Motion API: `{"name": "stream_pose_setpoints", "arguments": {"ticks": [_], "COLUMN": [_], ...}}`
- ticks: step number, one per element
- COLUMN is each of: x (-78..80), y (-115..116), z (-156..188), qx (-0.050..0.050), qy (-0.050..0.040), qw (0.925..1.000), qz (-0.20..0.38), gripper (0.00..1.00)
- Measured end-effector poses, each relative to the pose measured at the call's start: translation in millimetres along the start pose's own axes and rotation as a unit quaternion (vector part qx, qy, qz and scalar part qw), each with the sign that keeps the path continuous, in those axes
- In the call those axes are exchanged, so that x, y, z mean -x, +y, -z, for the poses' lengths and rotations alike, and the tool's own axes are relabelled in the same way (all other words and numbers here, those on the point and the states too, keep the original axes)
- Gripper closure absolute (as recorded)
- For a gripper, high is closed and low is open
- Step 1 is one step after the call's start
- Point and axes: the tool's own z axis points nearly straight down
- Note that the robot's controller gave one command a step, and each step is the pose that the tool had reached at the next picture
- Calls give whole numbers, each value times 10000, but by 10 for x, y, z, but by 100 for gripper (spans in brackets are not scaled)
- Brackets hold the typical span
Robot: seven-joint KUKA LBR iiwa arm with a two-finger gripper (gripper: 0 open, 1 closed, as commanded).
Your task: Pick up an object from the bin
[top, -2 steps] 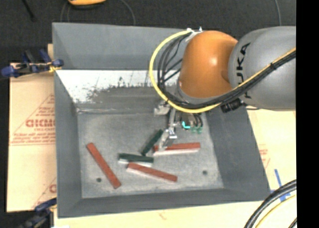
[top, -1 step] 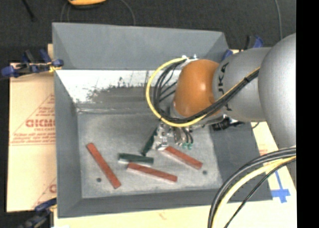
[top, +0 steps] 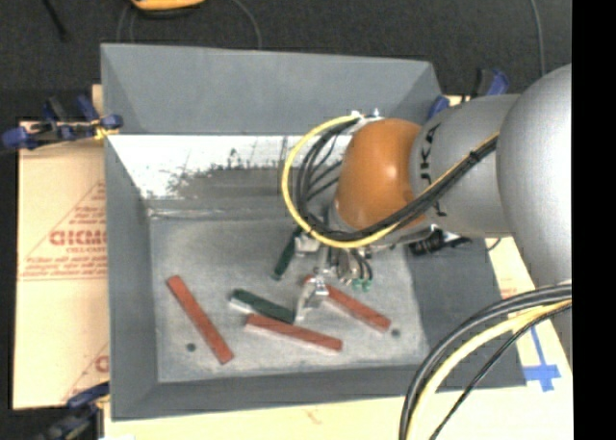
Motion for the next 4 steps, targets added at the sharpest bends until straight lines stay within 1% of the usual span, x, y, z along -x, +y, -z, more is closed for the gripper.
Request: {"name": "stream_pose_setpoints", "arguments": {"ticks": [1,2,3,4], "x": [1,-219,47,48], "y": [-1,28,-590,-591], "z": [1,280,-8,-7], "qx": [0,-31,3,3], "qy": [-1,49,87,86], "qw": [10000,9998,9992,9992], "qz": [0,183,-383,-385], "gripper": [0,0,100,100]}}
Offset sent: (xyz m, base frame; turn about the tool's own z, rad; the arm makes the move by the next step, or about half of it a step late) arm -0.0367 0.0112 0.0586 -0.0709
